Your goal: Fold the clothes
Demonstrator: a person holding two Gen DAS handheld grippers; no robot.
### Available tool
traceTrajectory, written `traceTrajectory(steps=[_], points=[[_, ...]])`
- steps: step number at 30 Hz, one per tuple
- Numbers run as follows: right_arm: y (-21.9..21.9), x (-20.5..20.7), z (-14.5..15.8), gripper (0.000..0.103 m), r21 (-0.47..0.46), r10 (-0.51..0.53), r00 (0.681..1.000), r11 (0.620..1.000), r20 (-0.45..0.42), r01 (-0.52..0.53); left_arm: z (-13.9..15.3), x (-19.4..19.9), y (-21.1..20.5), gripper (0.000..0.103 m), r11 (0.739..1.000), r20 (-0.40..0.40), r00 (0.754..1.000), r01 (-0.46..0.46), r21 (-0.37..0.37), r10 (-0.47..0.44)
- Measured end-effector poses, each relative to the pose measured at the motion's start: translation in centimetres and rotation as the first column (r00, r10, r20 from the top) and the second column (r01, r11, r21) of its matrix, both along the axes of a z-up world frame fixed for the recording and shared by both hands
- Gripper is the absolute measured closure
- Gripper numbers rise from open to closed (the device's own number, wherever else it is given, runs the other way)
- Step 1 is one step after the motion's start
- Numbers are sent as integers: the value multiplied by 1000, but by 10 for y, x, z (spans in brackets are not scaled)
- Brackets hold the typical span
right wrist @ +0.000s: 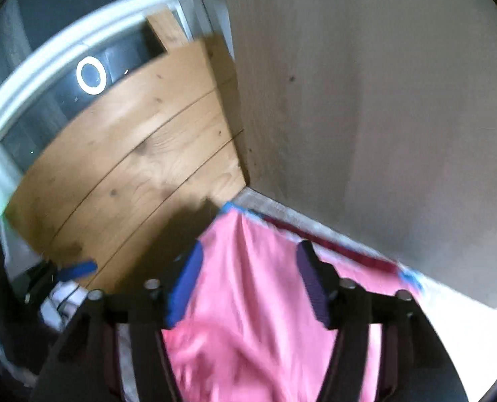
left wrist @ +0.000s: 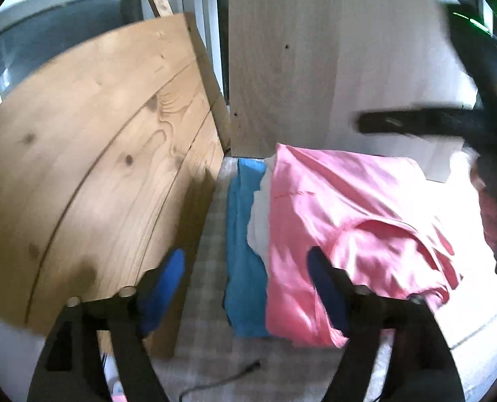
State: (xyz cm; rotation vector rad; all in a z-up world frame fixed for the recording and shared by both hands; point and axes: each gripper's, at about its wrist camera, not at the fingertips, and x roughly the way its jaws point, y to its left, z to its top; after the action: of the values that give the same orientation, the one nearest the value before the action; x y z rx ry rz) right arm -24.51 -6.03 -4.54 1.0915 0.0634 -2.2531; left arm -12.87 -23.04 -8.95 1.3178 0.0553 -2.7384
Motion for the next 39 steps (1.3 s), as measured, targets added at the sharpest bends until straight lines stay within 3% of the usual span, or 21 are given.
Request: traceTrajectory(steps=[6,12,20,28,39], points=[[77,105,-3,30,56,-175,984,983,-31,177,11,48,27,25,999,22,999,41,-20,-40],[118,187,-18,30,142,-299,951,941,-74,307,21,95,53,25,994,27,994,110,-16,-109],[165,256,-18,30,152,-417,906,893,-67,423,41,145,61,25,993,20,993,116,-9,-115],[190,300,-4,30,157,-428,900,886,-86,436,57,189,68,25,997,1,997,82,-1,-82],[223,362,-9,30,216,-386,916,890,-112,402,65,243,114,25,999,15,999,50,-14,-49]])
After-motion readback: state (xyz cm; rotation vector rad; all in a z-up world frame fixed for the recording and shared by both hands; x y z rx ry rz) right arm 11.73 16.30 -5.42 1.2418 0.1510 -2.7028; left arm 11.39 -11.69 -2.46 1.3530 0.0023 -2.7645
